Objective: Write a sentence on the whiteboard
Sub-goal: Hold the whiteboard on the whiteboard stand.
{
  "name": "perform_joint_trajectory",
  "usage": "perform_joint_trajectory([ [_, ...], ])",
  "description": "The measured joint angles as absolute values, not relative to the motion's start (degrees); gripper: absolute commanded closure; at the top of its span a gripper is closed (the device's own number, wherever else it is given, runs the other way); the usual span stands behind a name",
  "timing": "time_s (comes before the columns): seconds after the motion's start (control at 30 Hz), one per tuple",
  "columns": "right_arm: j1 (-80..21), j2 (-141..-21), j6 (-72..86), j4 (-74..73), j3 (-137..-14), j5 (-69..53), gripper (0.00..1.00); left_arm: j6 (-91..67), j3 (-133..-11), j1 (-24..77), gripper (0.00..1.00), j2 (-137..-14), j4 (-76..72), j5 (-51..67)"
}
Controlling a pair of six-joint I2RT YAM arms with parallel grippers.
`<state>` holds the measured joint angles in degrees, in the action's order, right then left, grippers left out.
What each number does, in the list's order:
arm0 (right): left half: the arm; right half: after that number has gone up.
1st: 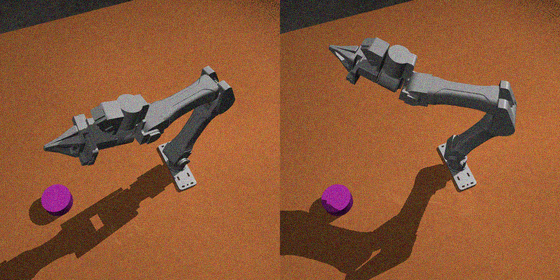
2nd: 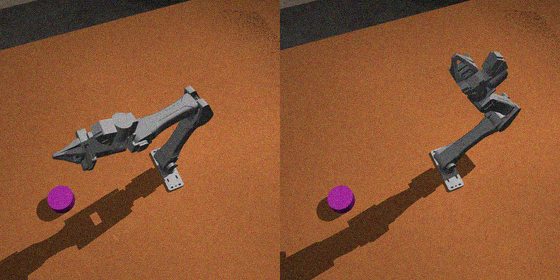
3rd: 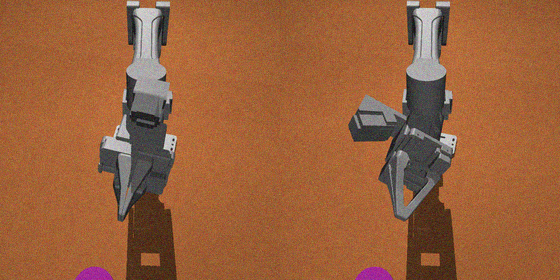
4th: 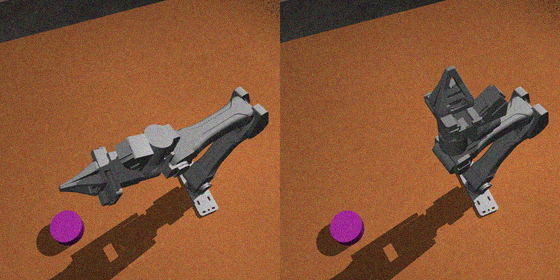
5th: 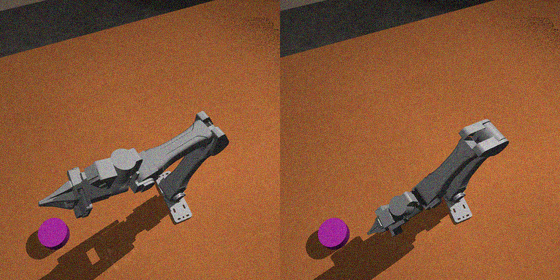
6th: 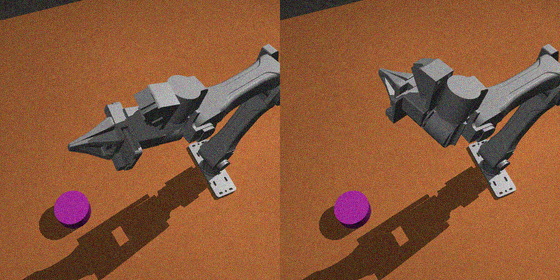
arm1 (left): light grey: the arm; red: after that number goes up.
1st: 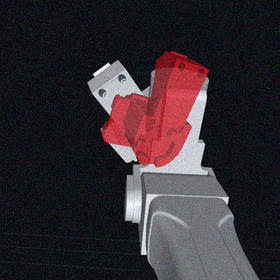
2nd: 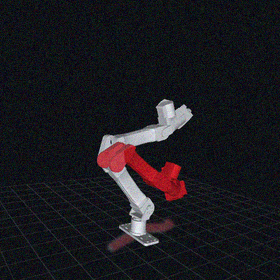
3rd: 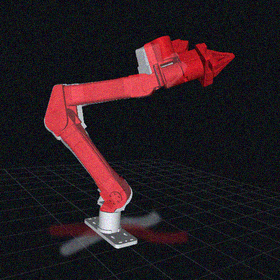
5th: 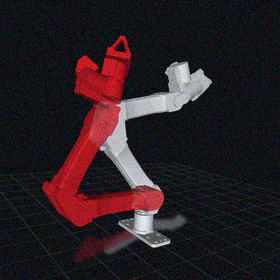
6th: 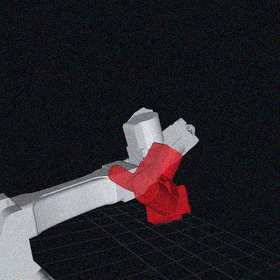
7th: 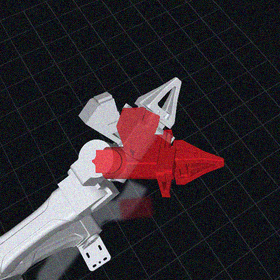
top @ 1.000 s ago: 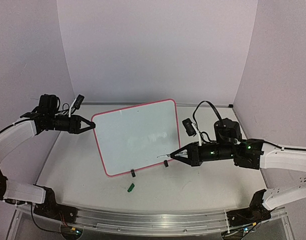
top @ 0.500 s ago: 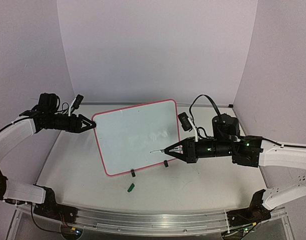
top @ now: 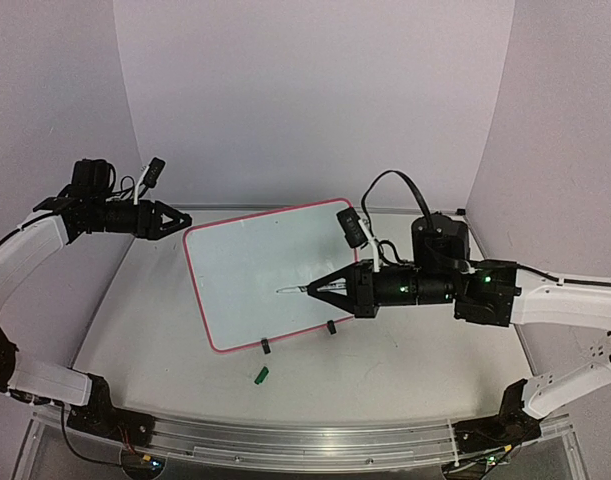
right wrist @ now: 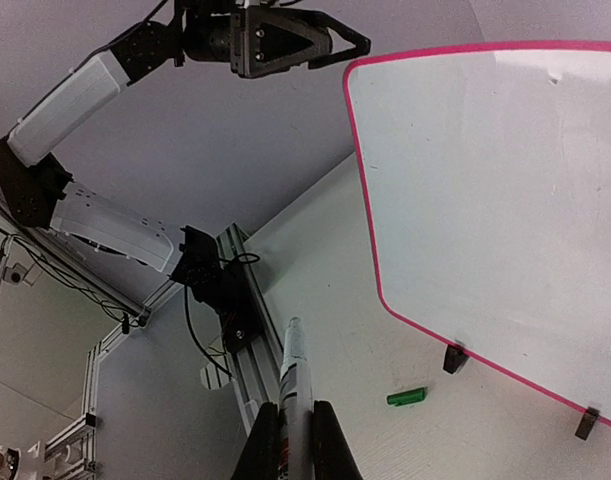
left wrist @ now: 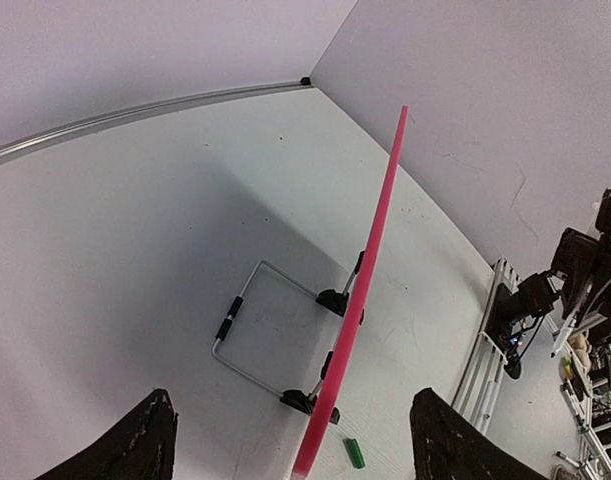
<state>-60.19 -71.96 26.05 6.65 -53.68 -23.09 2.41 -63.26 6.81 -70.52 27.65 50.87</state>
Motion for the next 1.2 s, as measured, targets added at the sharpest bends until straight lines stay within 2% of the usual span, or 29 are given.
perform_joint_trajectory([
  [0.03, -60.32, -72.39, 25.88, 6.75, -54.56, -22.76, 1.0, 2.78, -63.26, 6.81, 0.14, -70.8, 27.69, 50.87],
  [0.13, -60.52, -74.58, 25.29, 6.91, -57.36, -21.99, 1.0, 3.52, -63.04, 6.79, 0.1, -71.57, 28.46, 50.6],
  [0.43, -60.57, -87.36, 22.81, 6.84, -68.42, -21.78, 1.0, 6.28, -62.87, 6.79, 0.14, -73.43, 32.45, 50.21],
  [0.63, -60.8, -94.79, 21.87, 6.85, -74.74, -21.58, 1.0, 7.55, -62.87, 6.79, 0.41, -74.35, 33.24, 52.28],
  [1.2, -60.8, -106.84, 19.94, 8.23, -87.38, -17.93, 1.0, 9.38, -62.8, 6.79, 1.0, -74.32, 32.96, 58.9],
])
